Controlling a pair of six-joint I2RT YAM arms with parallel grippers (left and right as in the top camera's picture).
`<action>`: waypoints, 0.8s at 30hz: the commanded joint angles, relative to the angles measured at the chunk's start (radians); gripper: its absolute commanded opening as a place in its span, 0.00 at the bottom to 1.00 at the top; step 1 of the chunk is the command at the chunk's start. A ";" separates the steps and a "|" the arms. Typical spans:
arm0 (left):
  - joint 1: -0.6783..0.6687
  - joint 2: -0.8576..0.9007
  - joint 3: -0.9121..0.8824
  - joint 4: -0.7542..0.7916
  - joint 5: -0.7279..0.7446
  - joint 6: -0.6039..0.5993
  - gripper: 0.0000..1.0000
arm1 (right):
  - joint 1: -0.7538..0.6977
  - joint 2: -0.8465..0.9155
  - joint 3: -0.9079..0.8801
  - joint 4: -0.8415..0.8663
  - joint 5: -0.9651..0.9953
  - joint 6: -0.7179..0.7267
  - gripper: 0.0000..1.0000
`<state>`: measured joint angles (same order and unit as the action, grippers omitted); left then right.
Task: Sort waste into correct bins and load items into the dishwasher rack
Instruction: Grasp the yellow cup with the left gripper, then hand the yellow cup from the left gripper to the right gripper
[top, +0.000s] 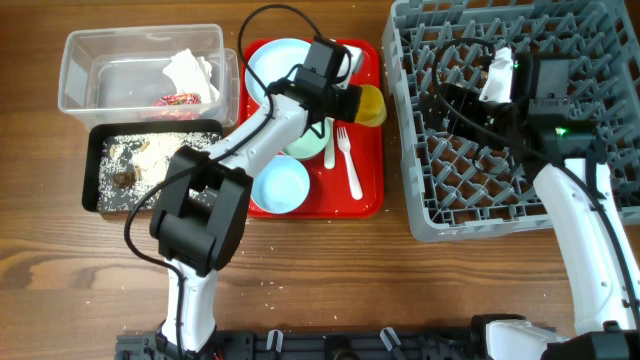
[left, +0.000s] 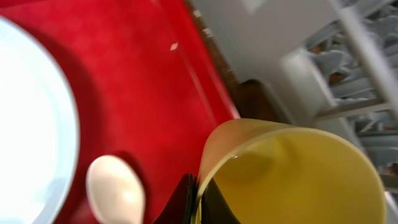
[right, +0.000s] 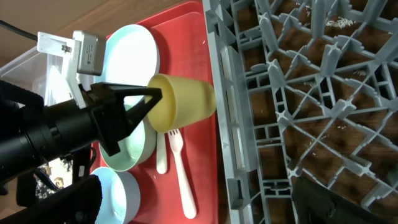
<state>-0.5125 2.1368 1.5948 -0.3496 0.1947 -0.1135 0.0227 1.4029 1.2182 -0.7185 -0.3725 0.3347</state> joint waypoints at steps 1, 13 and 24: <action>-0.019 0.005 0.023 0.009 0.002 -0.023 0.04 | -0.001 0.003 0.018 -0.002 0.013 -0.021 1.00; 0.262 -0.180 0.023 -0.044 0.734 -0.342 0.04 | -0.001 0.004 0.018 0.061 -0.175 -0.103 1.00; 0.356 -0.177 0.023 -0.023 1.354 -0.365 0.04 | 0.032 0.105 0.018 0.561 -0.716 -0.014 1.00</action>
<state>-0.1287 1.9724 1.6077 -0.3767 1.3079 -0.4625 0.0273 1.4590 1.2232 -0.2424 -0.8566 0.2699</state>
